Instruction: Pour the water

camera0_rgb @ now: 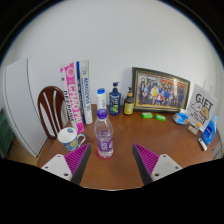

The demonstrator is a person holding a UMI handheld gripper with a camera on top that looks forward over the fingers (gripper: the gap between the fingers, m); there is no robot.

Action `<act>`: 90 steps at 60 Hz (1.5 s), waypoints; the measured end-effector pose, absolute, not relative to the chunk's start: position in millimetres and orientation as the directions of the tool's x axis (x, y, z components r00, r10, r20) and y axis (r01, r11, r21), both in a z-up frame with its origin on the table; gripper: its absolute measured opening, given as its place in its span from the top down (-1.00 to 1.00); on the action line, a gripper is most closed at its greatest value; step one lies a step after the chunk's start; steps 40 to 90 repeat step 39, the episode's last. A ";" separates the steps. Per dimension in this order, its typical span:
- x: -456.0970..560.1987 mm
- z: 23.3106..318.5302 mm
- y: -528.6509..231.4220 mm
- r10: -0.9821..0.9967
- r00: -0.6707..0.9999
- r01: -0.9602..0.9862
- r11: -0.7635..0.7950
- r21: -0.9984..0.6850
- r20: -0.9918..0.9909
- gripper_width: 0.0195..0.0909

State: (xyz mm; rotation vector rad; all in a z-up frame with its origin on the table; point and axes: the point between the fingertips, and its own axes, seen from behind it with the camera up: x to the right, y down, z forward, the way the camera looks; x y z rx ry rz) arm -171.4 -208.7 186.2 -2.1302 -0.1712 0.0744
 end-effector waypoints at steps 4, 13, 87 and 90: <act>-160.6 201.4 -226.3 0.106 0.994 0.070 -0.552 -0.831 0.013 -0.84; -148.0 220.6 -256.2 0.053 0.999 0.039 -0.581 -0.813 0.010 -0.85; -135.1 238.8 -279.4 0.014 0.999 0.040 -0.557 -0.830 0.039 -0.84; -135.1 238.8 -279.4 0.014 0.999 0.040 -0.557 -0.830 0.039 -0.84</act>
